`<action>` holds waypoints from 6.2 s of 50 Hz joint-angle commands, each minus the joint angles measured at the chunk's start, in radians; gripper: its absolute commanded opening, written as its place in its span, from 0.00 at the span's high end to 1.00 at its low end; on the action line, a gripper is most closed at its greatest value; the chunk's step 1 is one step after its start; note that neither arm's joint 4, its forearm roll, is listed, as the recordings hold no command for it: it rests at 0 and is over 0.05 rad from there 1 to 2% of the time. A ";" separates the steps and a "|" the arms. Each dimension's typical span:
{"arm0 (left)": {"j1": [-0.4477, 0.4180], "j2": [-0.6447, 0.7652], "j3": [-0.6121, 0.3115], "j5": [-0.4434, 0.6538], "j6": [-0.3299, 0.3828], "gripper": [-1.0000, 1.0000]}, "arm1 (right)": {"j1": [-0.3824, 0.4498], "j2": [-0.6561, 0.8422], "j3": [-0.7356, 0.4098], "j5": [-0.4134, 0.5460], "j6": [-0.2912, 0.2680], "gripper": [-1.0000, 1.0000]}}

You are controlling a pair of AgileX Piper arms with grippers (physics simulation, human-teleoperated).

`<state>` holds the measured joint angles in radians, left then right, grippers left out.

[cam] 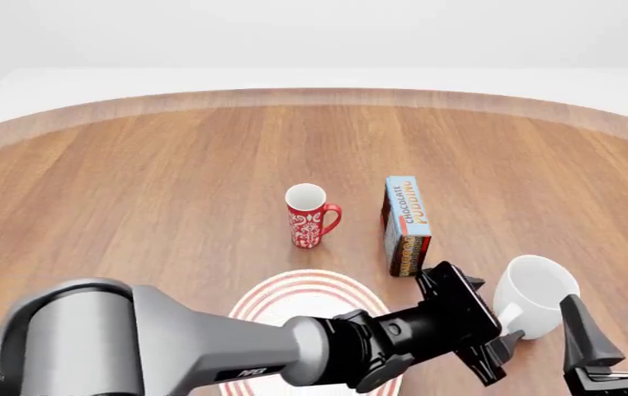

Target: Pick up the white mug and put it on the plate, and put the chocolate pudding to the right of the plate.

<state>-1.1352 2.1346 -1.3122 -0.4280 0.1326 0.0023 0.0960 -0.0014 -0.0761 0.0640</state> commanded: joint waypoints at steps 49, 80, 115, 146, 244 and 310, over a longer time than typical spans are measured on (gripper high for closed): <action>0.004 0.121 -0.133 0.064 -0.011 0.00 | -0.003 -0.011 0.000 0.012 0.009 0.00; 0.004 0.178 -0.193 0.097 -0.012 0.00 | -0.003 -0.012 0.000 0.013 0.008 0.00; 0.007 0.230 -0.239 0.109 -0.025 0.00 | -0.003 -0.011 0.000 0.012 0.008 0.00; 0.007 0.254 -0.260 0.115 -0.032 0.00 | -0.002 -0.012 0.000 0.013 0.008 0.00; 0.106 -0.151 0.163 -0.098 0.005 1.00 | -0.009 0.036 0.000 -0.037 0.010 0.00; 0.143 -0.515 0.550 -0.187 0.012 1.00 | -0.008 -0.009 -0.001 0.009 0.010 0.00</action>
<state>-1.0057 1.6605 -0.8067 -0.5982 0.1447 -0.0060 0.0810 -0.0019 -0.0618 0.0743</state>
